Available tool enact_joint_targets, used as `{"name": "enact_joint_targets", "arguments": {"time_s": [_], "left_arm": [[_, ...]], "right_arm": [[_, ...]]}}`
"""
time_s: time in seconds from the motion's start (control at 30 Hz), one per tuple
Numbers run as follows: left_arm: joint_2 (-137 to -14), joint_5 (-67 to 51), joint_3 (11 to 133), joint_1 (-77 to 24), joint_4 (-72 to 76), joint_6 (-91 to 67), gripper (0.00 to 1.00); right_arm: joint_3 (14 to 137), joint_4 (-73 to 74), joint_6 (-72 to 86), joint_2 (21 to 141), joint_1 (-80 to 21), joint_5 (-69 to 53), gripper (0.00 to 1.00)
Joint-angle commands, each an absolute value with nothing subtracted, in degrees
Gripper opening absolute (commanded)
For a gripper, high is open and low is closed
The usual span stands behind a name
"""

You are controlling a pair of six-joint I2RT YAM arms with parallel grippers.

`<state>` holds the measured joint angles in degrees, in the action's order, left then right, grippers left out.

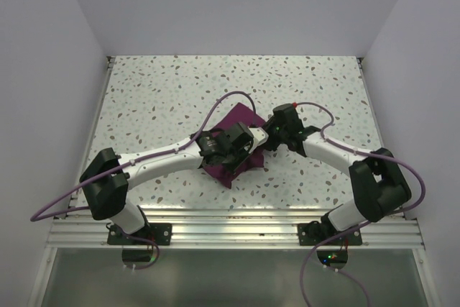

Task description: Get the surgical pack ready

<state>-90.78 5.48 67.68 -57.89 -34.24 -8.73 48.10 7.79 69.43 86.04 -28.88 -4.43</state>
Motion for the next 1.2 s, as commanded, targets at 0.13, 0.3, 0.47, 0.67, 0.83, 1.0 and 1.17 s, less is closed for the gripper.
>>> {"name": "enact_joint_targets", "arguments": {"time_s": [0.13, 0.3, 0.47, 0.67, 0.83, 1.0, 1.17], "left_arm": [[-87.63, 4.13, 66.18, -58.45, -32.26, -8.0, 0.0], [-87.1, 4.39, 65.83, -58.45, -32.34, -8.09, 0.0], [-87.27, 4.13, 66.44, -58.45, -32.43, -8.26, 0.0], [-88.24, 3.6, 68.03, -58.36, -32.08, -8.17, 0.0], [-88.86, 3.25, 69.08, -58.36, -31.99, -7.74, 0.0], [-88.77, 3.25, 69.34, -58.36, -32.08, -7.38, 0.0], [-88.94, 2.81, 69.96, -58.36, -32.25, -7.47, 0.0]], "right_arm": [[52.56, 3.34, 69.09, 87.19, -28.92, -5.27, 0.13], [51.42, -2.54, 68.2, 87.89, -27.08, -8.95, 0.0], [52.46, -0.2, 65.84, 90.17, -25.84, -11.42, 0.02], [54.06, 9.65, 63.11, 86.76, -25.93, -11.87, 0.65], [51.51, 15.98, 61.97, 79.73, -25.93, -11.43, 0.69], [45.54, 16.27, 63.01, 72.34, -25.84, -12.04, 0.59], [40.53, 8.98, 65.03, 72.33, -26.54, -14.49, 0.1]]}}
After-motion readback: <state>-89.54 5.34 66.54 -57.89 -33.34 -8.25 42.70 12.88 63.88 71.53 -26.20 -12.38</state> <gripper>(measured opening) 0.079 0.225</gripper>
